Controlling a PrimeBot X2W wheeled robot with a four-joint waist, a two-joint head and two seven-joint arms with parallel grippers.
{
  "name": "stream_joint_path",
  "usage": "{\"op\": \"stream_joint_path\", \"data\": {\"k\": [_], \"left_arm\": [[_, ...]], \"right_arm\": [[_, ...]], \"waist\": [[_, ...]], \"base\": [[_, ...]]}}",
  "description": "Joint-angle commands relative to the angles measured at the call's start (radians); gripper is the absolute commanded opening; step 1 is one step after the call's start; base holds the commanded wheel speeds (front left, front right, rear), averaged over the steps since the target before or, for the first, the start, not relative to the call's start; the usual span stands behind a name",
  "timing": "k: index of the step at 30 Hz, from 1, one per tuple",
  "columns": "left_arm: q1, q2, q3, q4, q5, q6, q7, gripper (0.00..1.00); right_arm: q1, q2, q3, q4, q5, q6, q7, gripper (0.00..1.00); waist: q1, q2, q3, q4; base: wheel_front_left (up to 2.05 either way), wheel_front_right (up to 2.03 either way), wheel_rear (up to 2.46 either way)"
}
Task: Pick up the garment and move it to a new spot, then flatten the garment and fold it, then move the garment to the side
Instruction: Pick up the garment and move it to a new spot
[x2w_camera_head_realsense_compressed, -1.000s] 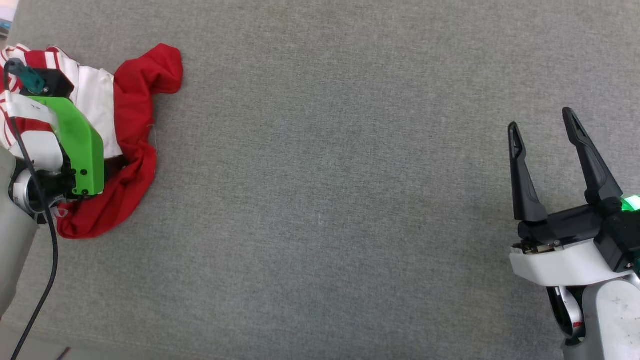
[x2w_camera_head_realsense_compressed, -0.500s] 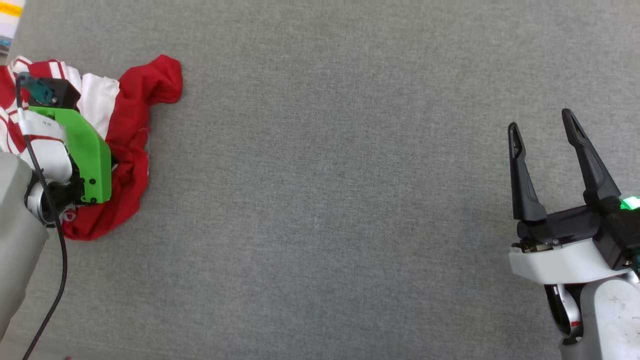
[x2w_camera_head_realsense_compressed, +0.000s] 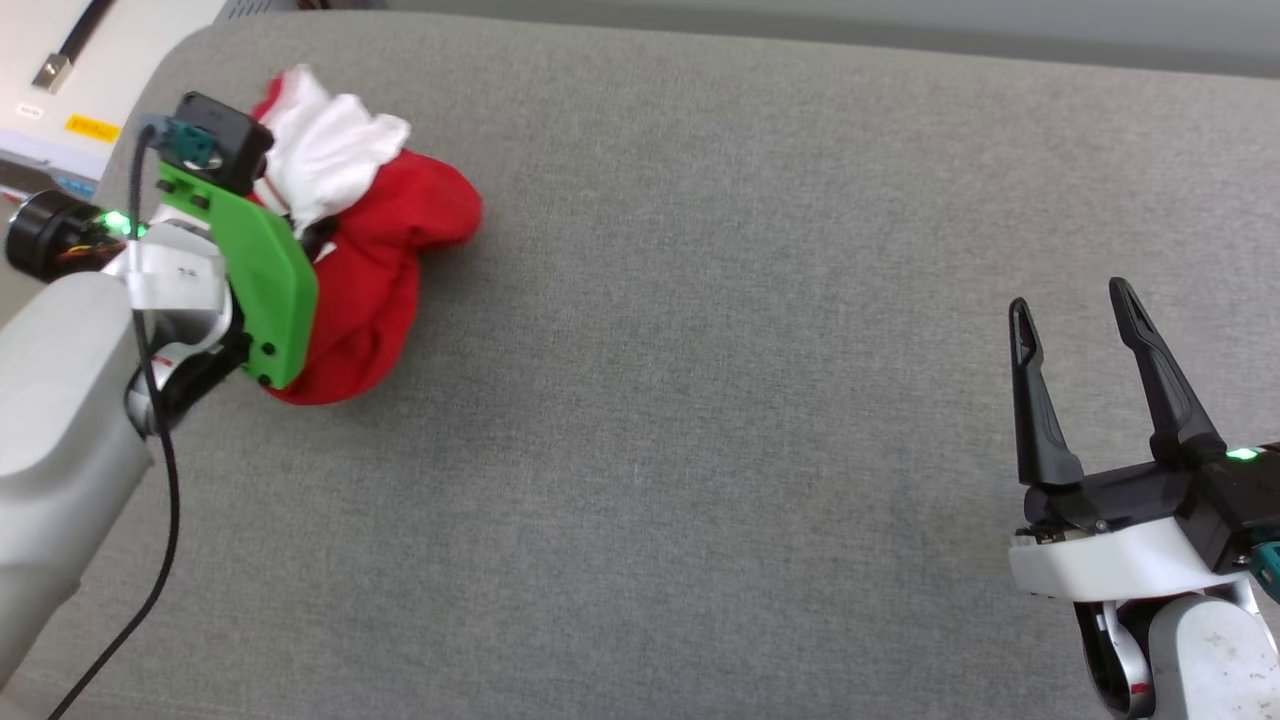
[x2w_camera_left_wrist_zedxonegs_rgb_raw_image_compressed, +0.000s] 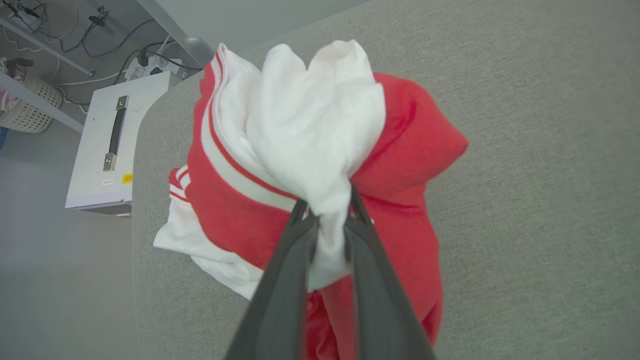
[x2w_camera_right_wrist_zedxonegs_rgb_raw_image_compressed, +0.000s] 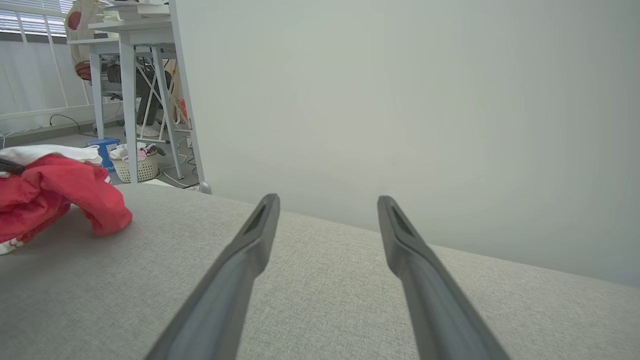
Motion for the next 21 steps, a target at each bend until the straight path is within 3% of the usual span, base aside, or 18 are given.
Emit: {"op": "stream_joint_path", "data": {"k": [1, 5, 12, 21], "left_arm": [[-0.025, -0.007, -0.009, -0.024, 0.011, -0.003, -0.011, 0.0], [-0.031, -0.042, -0.048, -0.091, 0.041, -0.003, -0.023, 0.0], [-0.044, -0.151, -0.134, -0.144, 0.083, -0.003, -0.047, 0.0], [-0.112, -0.367, -0.288, -0.055, 0.085, -0.003, -0.115, 0.0]], "right_arm": [[0.01, 0.004, -0.004, 0.002, 0.006, -0.001, -0.005, 1.0], [0.018, 0.008, -0.003, 0.001, 0.011, -0.001, -0.005, 1.0], [0.021, 0.009, -0.004, -0.001, 0.039, -0.001, -0.005, 1.0], [0.004, 0.01, -0.021, -0.007, 0.066, -0.001, -0.005, 1.0]], "waist": [[0.0, -0.0001, -0.041, -0.02], [0.0, -0.0001, -0.063, -0.057], [0.0, -0.0001, -0.061, -0.154], [0.0, -0.0001, 0.004, -0.279]], "base": [[0.0, 0.0, 0.0], [0.0, 0.0, 0.0], [0.0, 0.0, 0.0], [0.0, 0.0, 0.0]]}}
